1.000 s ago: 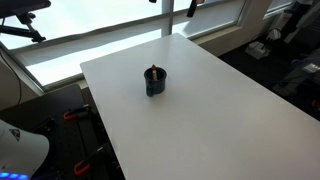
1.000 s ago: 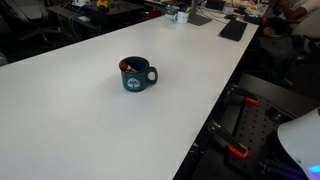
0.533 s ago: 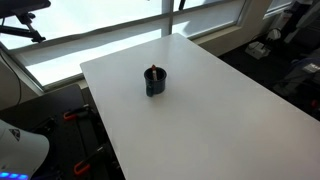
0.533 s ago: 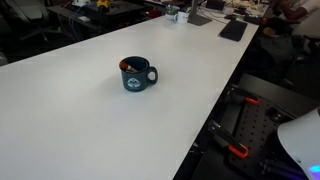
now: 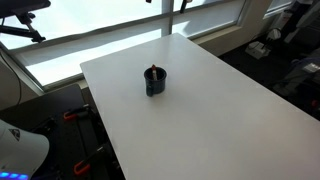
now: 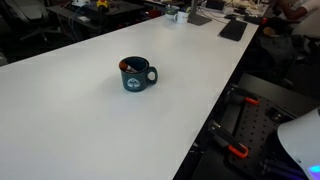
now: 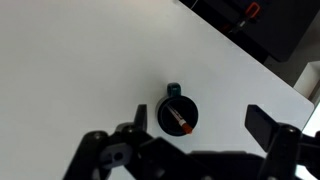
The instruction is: Put the marker on the table
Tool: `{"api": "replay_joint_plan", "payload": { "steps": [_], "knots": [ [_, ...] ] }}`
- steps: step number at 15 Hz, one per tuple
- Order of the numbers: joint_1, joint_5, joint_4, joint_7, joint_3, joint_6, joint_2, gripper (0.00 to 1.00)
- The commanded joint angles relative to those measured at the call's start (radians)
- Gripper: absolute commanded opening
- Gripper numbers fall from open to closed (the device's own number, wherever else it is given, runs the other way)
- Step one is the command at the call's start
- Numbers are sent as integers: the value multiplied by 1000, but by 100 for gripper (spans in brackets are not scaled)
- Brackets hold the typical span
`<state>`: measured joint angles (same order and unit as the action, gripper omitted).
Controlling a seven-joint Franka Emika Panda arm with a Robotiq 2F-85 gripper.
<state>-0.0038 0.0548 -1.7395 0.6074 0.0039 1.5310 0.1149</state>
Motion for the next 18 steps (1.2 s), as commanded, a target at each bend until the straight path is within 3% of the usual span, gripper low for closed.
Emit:
{"api": "replay_joint_plan", "payload": {
  "steps": [1,8,18],
  "knots": [
    [11,20,31,25,25,-12,44,100],
    [49,41,44,66,91,-42,129,100],
    [44,25,22,39,94,-11,127,100]
  ]
}}
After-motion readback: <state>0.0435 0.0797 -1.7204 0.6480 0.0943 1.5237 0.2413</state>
